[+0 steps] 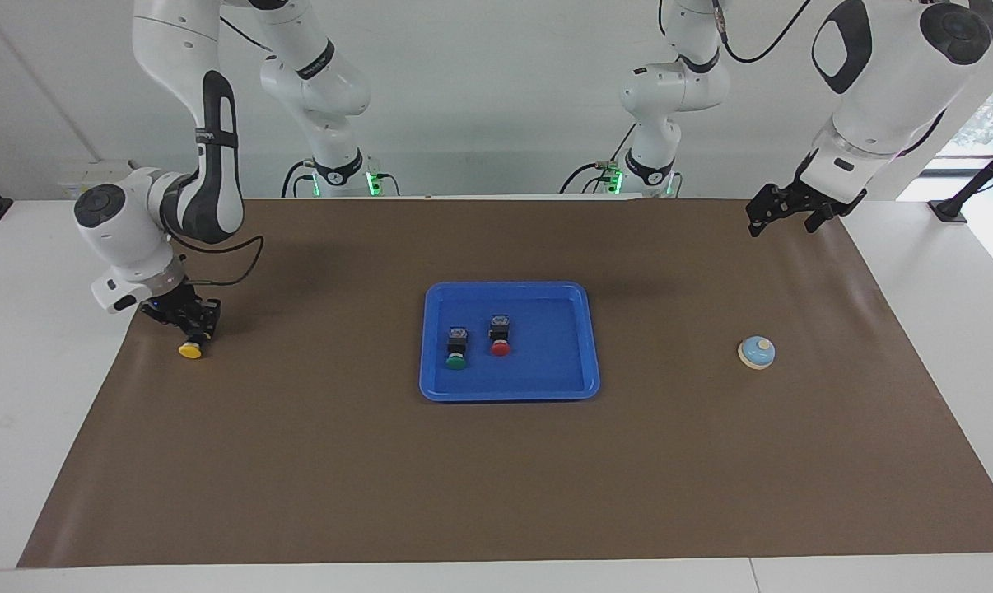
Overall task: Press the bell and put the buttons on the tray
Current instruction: 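Carry the yellow button into the blue tray and release it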
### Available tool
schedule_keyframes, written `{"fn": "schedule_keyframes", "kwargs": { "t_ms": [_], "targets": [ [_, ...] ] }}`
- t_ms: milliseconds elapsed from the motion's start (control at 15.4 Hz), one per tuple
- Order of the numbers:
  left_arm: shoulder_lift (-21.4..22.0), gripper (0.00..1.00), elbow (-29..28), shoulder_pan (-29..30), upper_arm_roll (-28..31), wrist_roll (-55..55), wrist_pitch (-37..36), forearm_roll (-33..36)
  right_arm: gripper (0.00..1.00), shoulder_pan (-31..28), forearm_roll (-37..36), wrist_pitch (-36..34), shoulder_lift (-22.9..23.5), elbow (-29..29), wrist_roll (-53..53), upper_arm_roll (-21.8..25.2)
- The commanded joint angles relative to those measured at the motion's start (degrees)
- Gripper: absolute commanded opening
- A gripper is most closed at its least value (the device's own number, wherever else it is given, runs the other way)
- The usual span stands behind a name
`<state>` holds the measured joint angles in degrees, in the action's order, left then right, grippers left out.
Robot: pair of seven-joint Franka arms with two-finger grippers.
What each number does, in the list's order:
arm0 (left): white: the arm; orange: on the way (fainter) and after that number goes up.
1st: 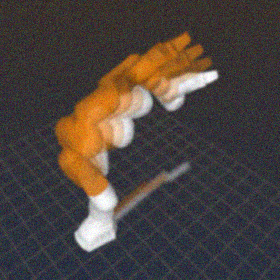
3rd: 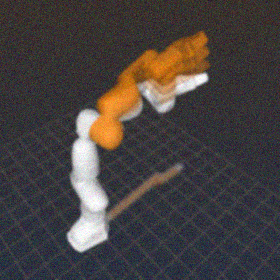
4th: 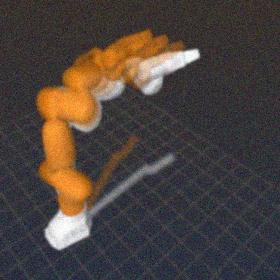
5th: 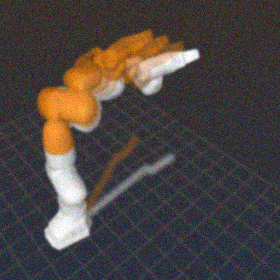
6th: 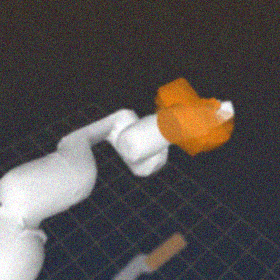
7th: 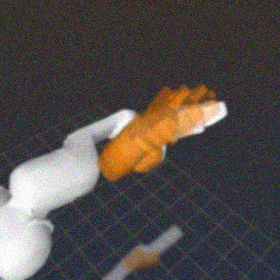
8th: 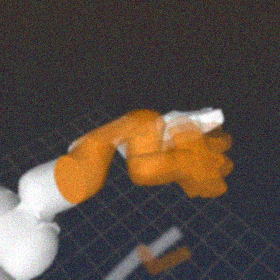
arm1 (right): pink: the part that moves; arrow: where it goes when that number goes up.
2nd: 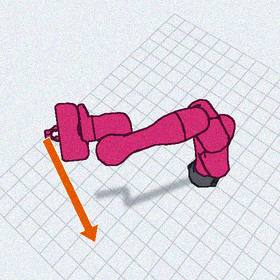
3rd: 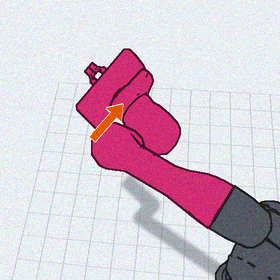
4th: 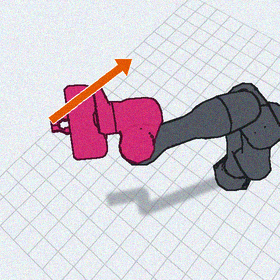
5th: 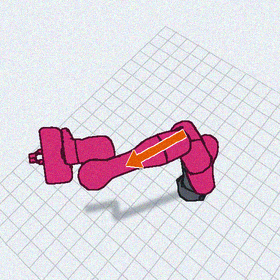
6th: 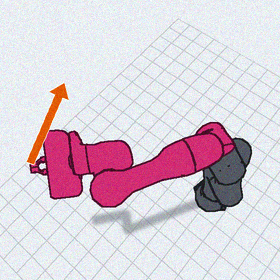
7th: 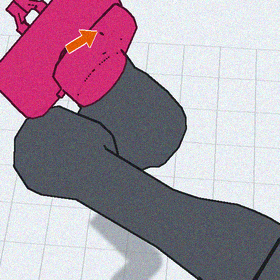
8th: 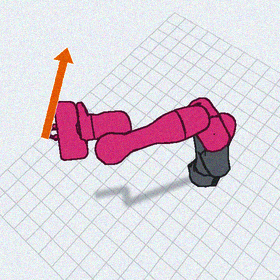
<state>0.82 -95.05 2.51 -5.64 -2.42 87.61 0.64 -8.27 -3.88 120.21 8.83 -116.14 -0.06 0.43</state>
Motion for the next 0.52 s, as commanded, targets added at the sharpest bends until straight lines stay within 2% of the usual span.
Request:
{"fn": "schedule_keyframes", "kwargs": {
  "t_ms": [0,194,453],
  "targets": [
    [0.85,1.0,-0.22,0.03,0.28,-0.48,-0.78,-0.64,0.0,9.03,-0.08,-10.31,1.01,9.33,13.72,0.01],
    [0.85,1.0,-0.22,0.03,0.28,-0.48,-0.78,-0.64,0.0,19.39,0.62,-16.39,2.94,16.98,26.65,-0.08],
    [0.85,1.0,-0.22,0.03,0.28,-0.48,-0.78,-0.64,0.0,30.39,6.32,-16.59,4.96,22.0,34.07,0.01]
  ]
}}
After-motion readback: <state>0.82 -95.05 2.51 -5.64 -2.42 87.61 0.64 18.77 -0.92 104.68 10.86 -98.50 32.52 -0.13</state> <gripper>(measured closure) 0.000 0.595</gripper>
